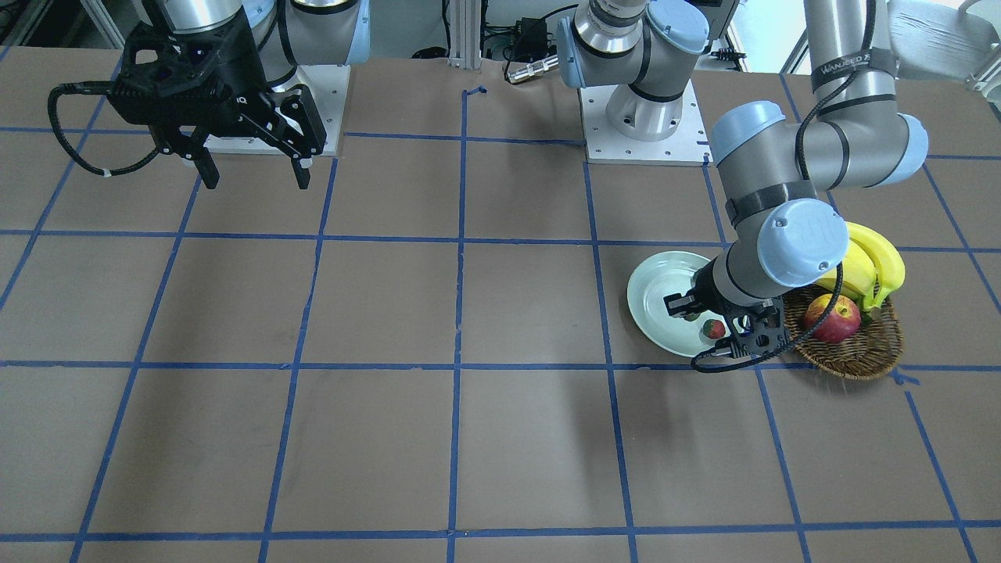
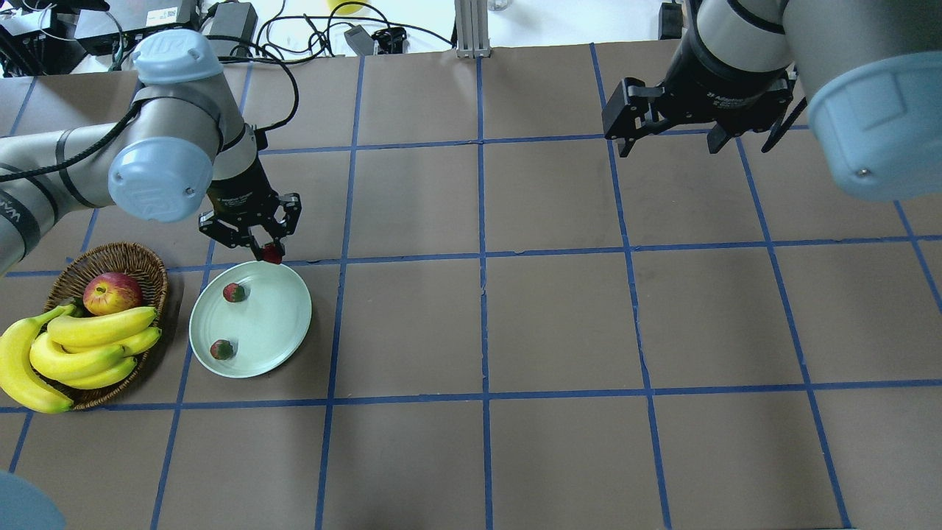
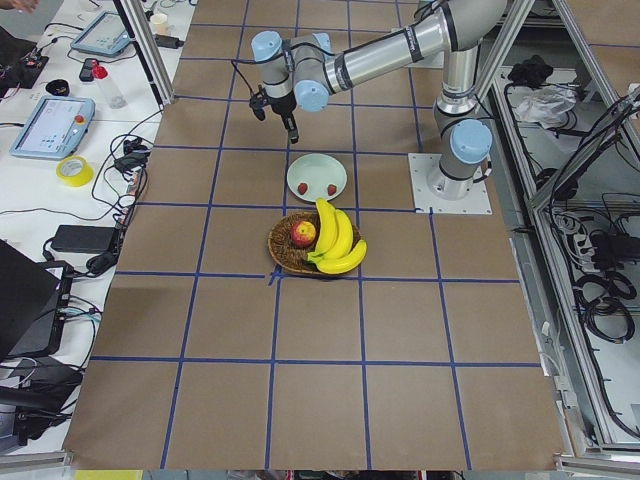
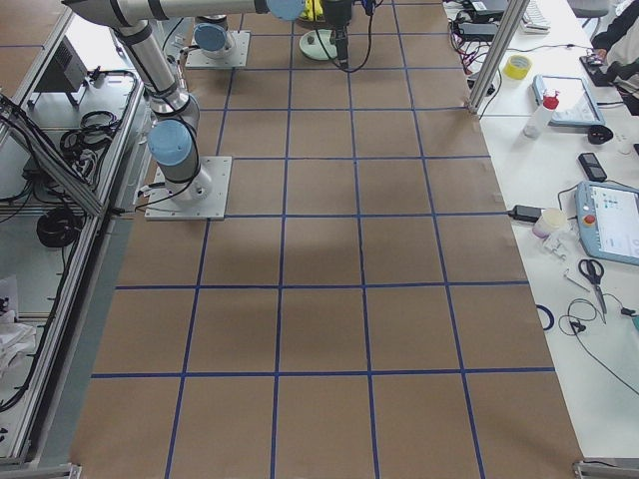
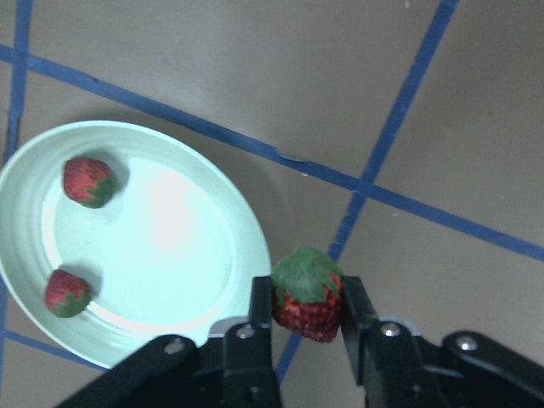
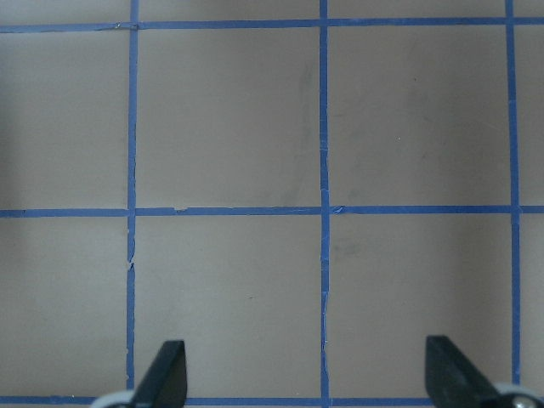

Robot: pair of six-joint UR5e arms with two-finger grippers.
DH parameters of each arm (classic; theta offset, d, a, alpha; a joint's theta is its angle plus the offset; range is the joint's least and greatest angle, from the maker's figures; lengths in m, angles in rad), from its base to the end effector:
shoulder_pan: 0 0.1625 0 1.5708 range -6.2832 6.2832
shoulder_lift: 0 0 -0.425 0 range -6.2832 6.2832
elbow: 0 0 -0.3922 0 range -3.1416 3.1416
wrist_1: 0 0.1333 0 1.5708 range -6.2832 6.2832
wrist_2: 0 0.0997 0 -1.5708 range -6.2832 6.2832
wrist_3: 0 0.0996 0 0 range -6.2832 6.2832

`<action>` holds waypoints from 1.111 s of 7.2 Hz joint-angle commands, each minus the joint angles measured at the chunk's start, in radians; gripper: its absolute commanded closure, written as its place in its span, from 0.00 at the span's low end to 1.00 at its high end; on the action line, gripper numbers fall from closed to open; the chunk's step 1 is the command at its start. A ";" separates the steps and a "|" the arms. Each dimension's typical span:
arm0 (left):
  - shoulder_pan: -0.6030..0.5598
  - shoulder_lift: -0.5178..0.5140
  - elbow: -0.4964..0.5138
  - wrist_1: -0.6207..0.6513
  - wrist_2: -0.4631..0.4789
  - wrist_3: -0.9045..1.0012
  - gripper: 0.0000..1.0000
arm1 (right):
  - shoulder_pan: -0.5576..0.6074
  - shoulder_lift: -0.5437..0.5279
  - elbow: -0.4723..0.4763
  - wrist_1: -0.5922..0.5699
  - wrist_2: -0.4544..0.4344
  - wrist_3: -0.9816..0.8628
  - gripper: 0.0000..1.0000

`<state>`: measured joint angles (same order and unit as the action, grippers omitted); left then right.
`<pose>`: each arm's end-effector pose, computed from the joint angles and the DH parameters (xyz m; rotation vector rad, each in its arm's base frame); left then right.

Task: Collect all strawberries into plate
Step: 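Carry the last strawberry onto the green plate and release it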

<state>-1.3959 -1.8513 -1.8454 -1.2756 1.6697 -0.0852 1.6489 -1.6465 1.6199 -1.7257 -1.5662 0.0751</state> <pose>-0.0308 -0.5354 0.2428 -0.3733 3.0056 0.4021 0.1705 -0.4641 0.5167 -0.0053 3.1104 -0.2817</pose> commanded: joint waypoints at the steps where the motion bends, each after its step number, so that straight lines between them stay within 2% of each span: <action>1: 0.023 0.003 -0.043 0.024 -0.002 0.025 0.00 | 0.000 0.000 0.000 0.000 0.000 0.000 0.00; 3: 0.023 0.039 0.009 0.024 -0.007 0.024 0.00 | 0.000 0.002 0.000 0.000 0.002 0.000 0.00; 5: 0.003 0.087 0.145 0.018 -0.007 0.038 0.00 | 0.000 0.002 0.000 0.000 0.002 0.000 0.00; 8: -0.038 0.203 0.286 -0.216 -0.108 0.047 0.00 | 0.000 0.002 0.000 0.000 0.002 0.000 0.00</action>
<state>-1.4087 -1.7004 -1.6105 -1.3937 1.5935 -0.0445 1.6490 -1.6444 1.6199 -1.7257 -1.5646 0.0752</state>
